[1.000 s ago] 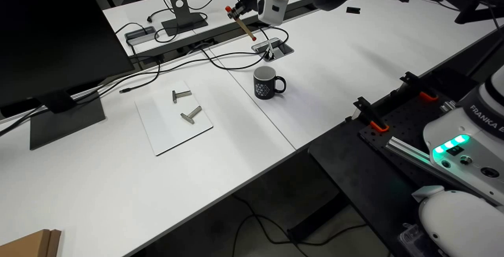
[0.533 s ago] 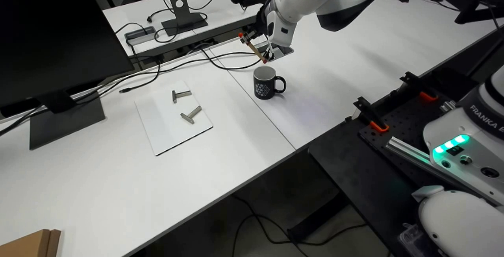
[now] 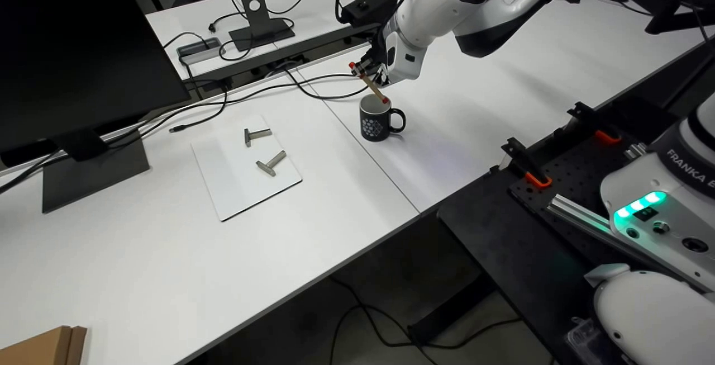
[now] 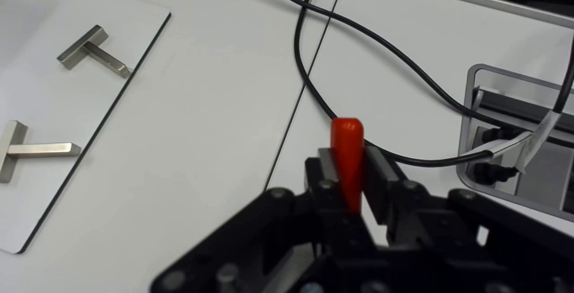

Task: Put the pen inside the mug cup

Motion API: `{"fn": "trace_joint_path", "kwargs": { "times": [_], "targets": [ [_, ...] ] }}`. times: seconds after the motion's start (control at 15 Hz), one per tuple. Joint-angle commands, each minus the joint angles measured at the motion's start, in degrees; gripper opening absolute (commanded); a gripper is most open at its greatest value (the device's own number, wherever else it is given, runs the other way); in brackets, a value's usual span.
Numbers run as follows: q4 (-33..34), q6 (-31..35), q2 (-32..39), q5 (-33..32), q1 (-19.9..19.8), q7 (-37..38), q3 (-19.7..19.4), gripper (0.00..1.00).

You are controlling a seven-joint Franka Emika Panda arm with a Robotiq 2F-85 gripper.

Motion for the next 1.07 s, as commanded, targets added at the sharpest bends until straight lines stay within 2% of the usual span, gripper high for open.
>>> {"fn": "trace_joint_path", "kwargs": {
  "times": [0.0, 0.33, 0.4, 0.47, 0.87, 0.93, 1.0],
  "targets": [
    [0.31, -0.44, 1.26, -0.09, -0.19, 0.80, 0.68, 0.06],
    [0.73, -0.05, 1.34, -0.09, 0.27, 1.20, 0.89, 0.06],
    [0.87, 0.15, 1.47, -0.09, 0.37, 1.18, 0.94, 0.47],
    [0.89, 0.30, 1.48, -0.09, 0.39, 1.19, 0.97, 0.48],
    [1.02, 0.38, 1.72, -0.09, 0.28, 1.18, 1.63, 0.92],
    [1.04, 0.37, 1.70, -0.09, 0.30, 1.19, 1.68, 0.98],
    [1.08, 0.40, 1.70, -0.09, 0.34, 1.16, 1.70, 1.00]
  ]
}}
